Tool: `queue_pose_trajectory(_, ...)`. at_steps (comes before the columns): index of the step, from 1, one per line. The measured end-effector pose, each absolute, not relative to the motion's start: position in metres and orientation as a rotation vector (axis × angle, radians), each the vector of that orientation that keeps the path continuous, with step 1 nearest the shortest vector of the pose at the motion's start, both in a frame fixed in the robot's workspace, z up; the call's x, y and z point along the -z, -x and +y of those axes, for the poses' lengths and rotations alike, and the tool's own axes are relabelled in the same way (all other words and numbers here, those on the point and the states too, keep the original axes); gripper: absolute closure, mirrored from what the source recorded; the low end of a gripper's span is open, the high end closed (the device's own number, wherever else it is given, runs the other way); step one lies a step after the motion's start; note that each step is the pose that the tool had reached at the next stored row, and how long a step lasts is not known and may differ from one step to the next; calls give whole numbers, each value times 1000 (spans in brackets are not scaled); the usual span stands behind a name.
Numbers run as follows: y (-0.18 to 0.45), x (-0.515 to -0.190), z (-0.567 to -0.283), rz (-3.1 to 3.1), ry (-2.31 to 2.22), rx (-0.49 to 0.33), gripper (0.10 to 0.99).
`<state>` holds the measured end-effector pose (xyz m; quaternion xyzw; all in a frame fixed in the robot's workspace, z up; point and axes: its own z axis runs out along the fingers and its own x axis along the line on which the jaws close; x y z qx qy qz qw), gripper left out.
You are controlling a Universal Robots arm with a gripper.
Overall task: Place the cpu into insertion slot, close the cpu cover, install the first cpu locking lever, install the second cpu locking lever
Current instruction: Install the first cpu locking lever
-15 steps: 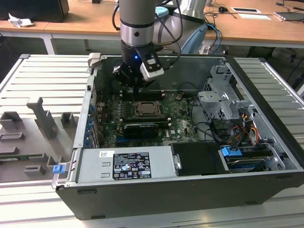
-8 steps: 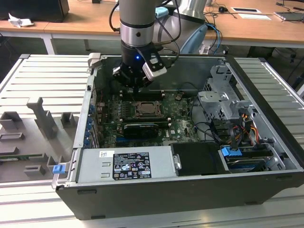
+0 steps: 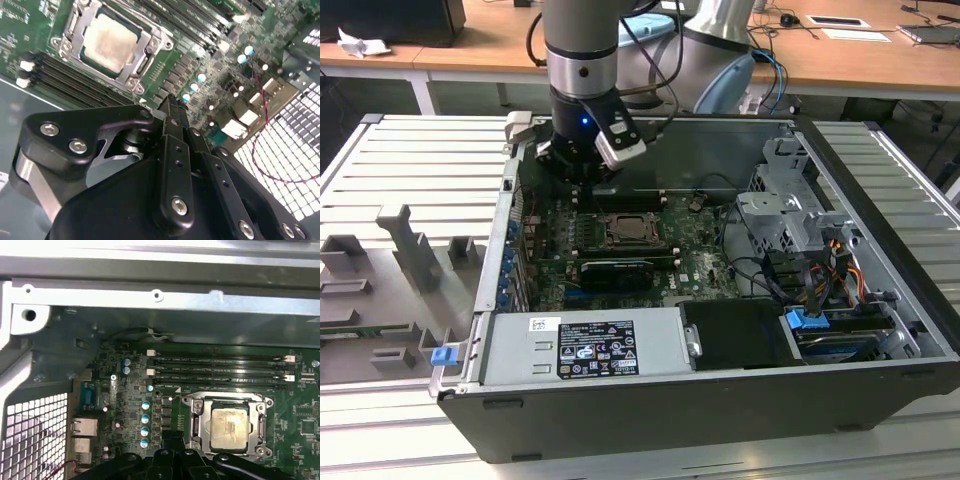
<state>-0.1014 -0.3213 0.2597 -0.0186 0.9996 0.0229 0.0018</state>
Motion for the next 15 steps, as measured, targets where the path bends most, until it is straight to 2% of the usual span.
queue_pose_trajectory(15, 108, -254, -293, 3136, 64, -75, 980)
